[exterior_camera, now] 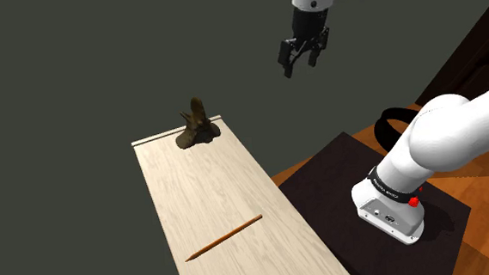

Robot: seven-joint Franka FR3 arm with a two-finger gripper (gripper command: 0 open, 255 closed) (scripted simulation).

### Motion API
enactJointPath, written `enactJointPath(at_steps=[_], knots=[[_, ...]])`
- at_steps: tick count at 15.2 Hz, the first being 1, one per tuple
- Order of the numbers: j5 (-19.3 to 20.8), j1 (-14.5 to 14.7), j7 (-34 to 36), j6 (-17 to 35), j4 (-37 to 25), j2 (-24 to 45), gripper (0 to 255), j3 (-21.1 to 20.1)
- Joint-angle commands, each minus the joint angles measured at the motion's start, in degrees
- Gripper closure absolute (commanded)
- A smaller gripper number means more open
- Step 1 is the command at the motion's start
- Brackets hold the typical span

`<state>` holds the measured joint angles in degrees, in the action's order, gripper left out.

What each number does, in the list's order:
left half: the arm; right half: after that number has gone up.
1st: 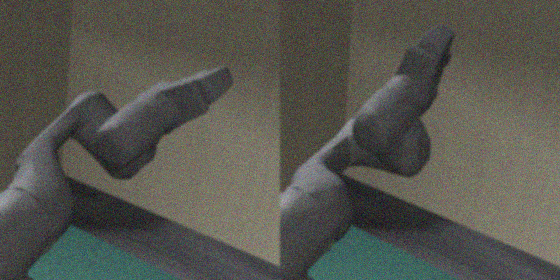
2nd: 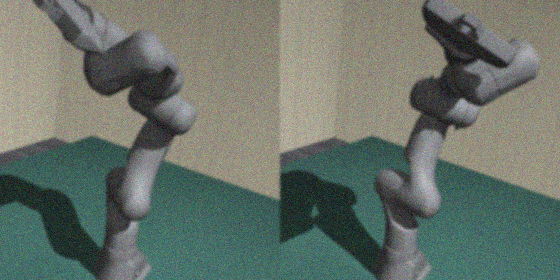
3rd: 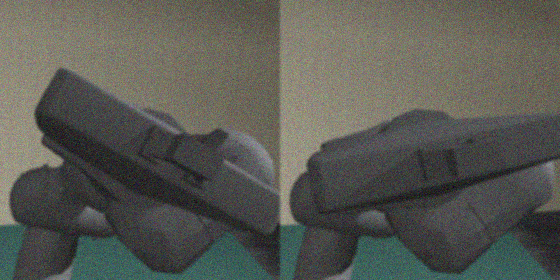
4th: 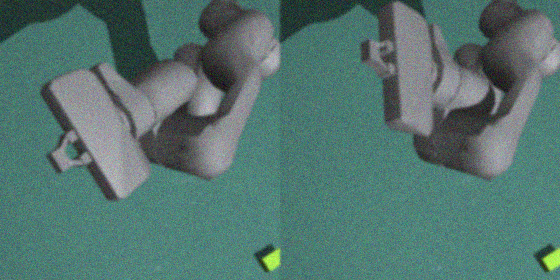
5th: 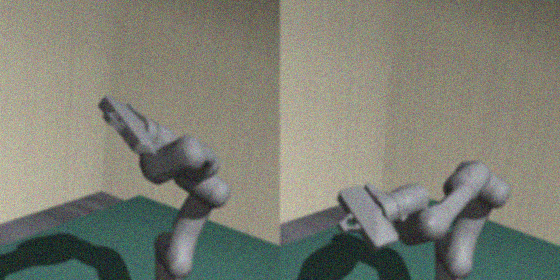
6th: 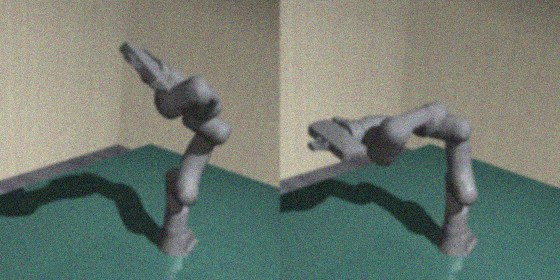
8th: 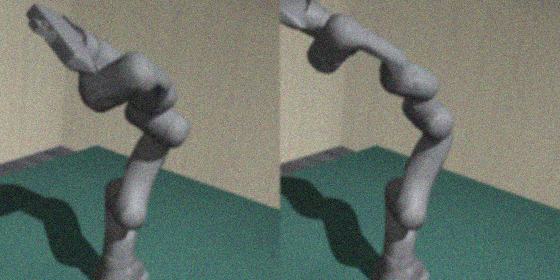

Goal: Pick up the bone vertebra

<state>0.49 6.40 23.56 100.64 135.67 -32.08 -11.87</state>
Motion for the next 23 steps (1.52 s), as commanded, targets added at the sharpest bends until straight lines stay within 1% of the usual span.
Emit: enactJointPath(at_steps=[1,6,10,13,16,19,21,23], knots=[[-0.5,0.7,2.9,1.4,-1.8,2.9,0,-2.5],[0.2,1.6,9.7,4.6,-6.9,11.0,0,-8.1],[2.4,2.2,15.6,6.4,-12.3,18.3,0,-12.4],[5.2,2.8,20.3,7.1,-17.0,24.4,0,-15.3],[8.9,3.9,25.2,7.1,-22.5,30.9,0,-17.8],[13.2,5.8,30.0,6.2,-28.7,38.0,0,-19.4],[16.2,7.7,32.9,5.2,-33.3,42.8,0,-20.0],[16.7,8.0,33.3,5.8,-33.2,43.4,0,-19.9]])
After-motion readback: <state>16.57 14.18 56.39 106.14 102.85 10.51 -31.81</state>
